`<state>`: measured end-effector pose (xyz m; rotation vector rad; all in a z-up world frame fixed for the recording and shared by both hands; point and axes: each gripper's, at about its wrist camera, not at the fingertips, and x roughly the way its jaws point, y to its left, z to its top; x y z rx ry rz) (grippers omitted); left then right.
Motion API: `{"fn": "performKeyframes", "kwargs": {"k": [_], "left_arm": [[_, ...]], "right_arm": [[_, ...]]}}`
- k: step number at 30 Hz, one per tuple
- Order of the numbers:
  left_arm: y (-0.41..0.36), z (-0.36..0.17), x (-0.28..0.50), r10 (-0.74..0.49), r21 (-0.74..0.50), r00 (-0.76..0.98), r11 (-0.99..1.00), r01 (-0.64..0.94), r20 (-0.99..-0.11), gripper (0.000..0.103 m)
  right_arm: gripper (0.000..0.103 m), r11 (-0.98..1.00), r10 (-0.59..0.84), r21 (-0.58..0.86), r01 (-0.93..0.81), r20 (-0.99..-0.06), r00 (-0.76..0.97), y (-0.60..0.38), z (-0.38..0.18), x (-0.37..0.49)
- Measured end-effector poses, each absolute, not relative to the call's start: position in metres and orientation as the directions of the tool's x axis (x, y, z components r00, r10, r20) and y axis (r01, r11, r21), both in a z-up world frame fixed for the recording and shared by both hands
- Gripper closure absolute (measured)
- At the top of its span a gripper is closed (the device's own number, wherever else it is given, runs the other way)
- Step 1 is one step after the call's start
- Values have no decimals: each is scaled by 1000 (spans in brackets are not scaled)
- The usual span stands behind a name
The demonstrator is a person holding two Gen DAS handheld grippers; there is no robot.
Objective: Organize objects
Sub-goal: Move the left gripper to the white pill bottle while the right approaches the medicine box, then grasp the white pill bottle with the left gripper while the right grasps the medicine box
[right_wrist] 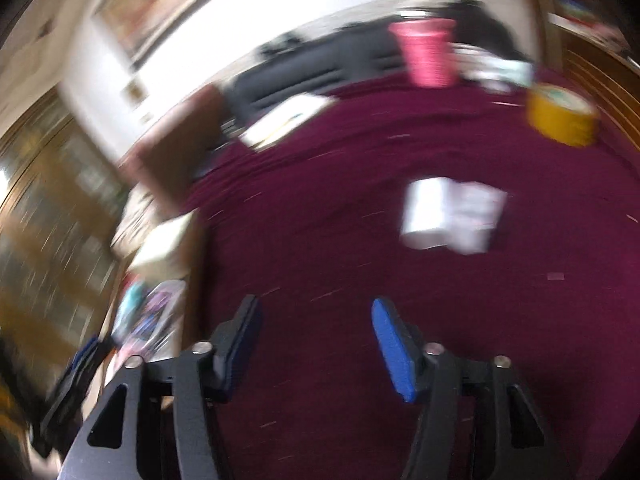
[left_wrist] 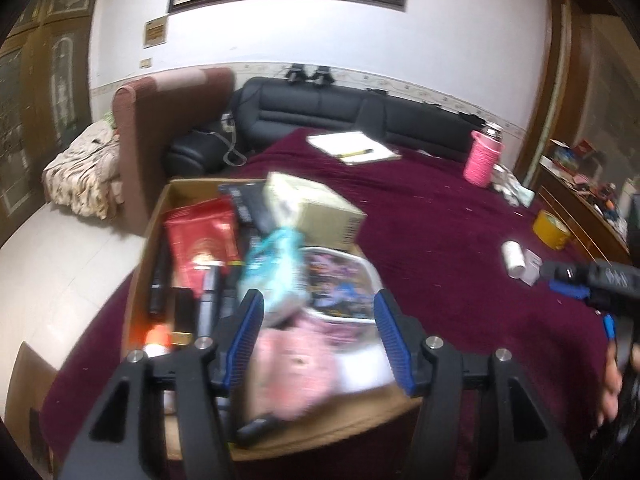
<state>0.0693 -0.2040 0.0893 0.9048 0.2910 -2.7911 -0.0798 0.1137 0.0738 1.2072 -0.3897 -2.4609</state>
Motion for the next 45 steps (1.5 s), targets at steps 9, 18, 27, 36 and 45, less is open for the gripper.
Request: {"fn": "performKeyframes", "kwargs": {"k": [9, 18, 27, 36, 45], "left_arm": [[-128, 81, 49, 23, -82, -779, -996, 37, -627, 42], [-101, 72, 41, 65, -67, -756, -997, -28, -651, 42], [-85, 67, 25, 104, -85, -721, -994, -63, -685, 41], [-51, 73, -16, 168, -109, -675, -986, -130, -718, 41], [-6, 65, -116, 219, -170, -597, -976, -138, -772, 38]], "right_arm": [[35, -915, -331, 403, -14, -770, -546, 164, 59, -149], [35, -937, -274, 345, -52, -820, -502, 146, 34, -186], [59, -930, -320, 365, 28, -772, -550, 158, 38, -173], [61, -898, -378, 436, 57, -699, -607, 183, 40, -153], [61, -856, -426, 513, 72, -619, -660, 213, 54, -146]]}}
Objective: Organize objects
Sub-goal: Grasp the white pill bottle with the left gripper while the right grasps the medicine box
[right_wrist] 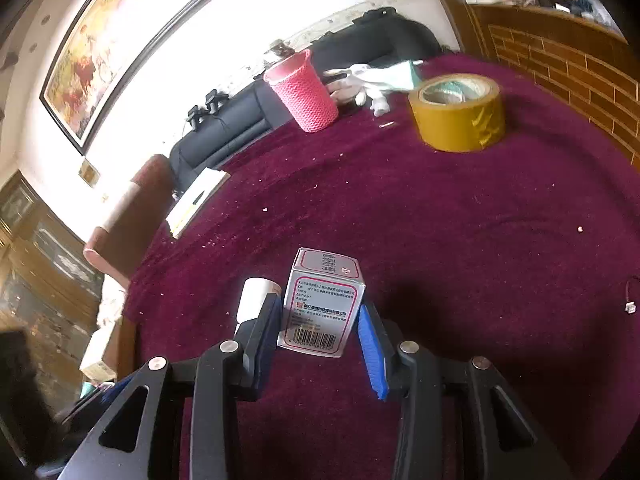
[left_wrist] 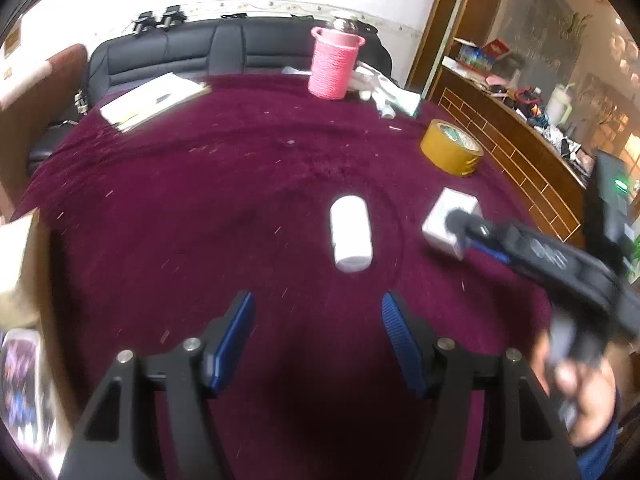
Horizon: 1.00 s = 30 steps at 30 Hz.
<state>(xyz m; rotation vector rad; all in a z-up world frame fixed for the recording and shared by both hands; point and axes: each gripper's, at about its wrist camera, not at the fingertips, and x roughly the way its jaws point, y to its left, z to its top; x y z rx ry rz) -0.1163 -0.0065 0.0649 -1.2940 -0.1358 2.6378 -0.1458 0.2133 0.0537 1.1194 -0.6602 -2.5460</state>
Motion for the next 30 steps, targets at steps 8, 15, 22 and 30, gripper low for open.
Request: {"fn": "performKeyframes", "kwargs": {"k": [8, 15, 22, 30], "left_arm": [[32, 43, -174, 153, -90, -561, -986, -139, -813, 38], [47, 16, -199, 93, -11, -547, -988, -151, -832, 58], [31, 16, -181, 92, -22, -576, -992, -128, -812, 71], [8, 36, -124, 94, -27, -624, -993, -116, -776, 71]], "right_arm": [[61, -850, -413, 524, 54, -600, -686, 224, 62, -146], [61, -854, -417, 516, 68, -600, -683, 221, 62, -145], [61, -867, -424, 489, 98, -619, -661, 207, 58, -146], [61, -870, -453, 466, 162, -625, -636, 188, 57, -142]]}}
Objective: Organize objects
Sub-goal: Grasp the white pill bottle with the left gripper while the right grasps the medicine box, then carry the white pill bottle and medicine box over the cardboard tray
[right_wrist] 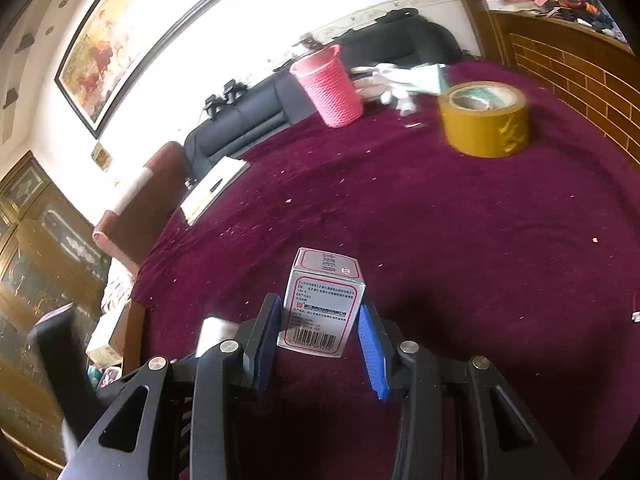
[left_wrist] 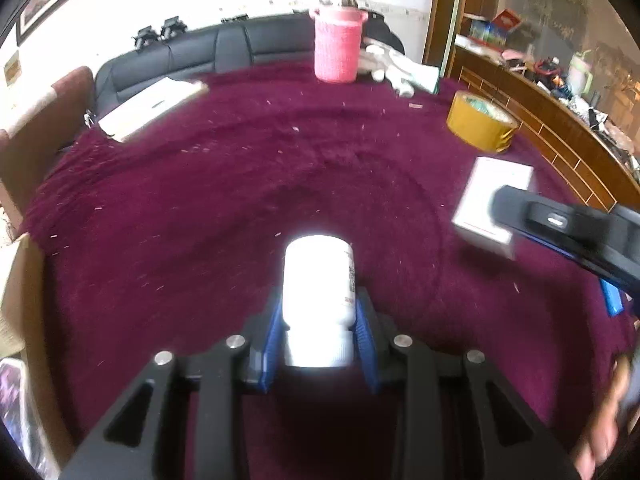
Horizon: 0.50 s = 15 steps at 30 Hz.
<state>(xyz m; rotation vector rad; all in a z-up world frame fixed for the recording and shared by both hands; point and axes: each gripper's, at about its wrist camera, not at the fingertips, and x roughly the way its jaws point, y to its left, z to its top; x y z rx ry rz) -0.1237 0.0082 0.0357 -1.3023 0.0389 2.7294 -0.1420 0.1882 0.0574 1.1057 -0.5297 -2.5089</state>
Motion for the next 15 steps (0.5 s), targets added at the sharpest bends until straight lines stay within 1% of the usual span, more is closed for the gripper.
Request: {"fn": "performKeyframes", "kwargs": {"k": [9, 15], "left_arm": [[-23, 81, -32, 38, 38, -746, -996, -84, -664, 71], [-53, 98, 14, 14, 30, -788, -999, -41, -616, 70]], "right_arm": [[61, -844, -531, 433, 316, -596, -602, 144, 68, -118], [61, -817, -576, 426, 387, -594, -562, 112, 75, -84]]}}
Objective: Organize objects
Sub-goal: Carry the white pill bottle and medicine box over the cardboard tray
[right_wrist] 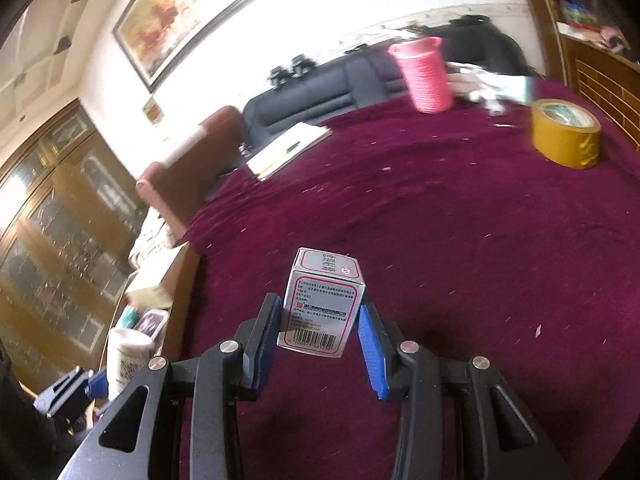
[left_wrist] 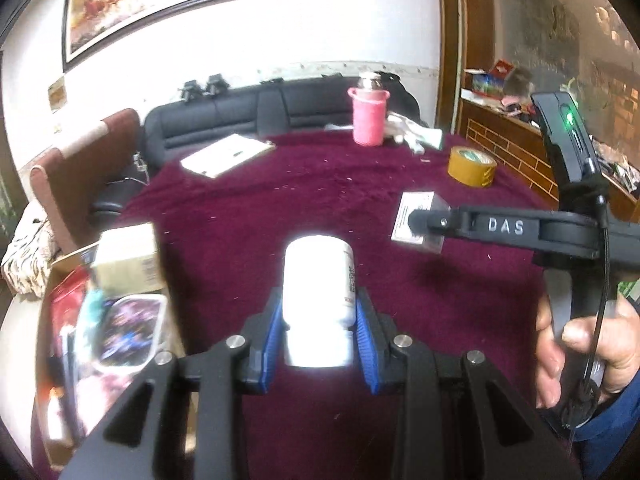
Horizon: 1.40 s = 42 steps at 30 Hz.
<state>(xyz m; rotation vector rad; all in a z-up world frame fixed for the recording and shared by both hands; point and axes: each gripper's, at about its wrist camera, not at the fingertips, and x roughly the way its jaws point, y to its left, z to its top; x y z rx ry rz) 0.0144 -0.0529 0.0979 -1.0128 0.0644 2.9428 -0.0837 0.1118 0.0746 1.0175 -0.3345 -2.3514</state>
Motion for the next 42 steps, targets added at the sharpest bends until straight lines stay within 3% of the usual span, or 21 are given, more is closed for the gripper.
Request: {"fn": "performKeyframes", "kwargs": {"k": [21, 42], "left_arm": [[-168, 102, 78, -158, -9, -830, -981, 193, -535, 70], [-273, 64, 97, -206, -140, -776, -925, 353, -596, 70]], "right_arm": [[60, -708, -670, 343, 617, -602, -434, -28, 104, -15], [60, -615, -669, 239, 751, -663, -337, -192, 99, -6]]}}
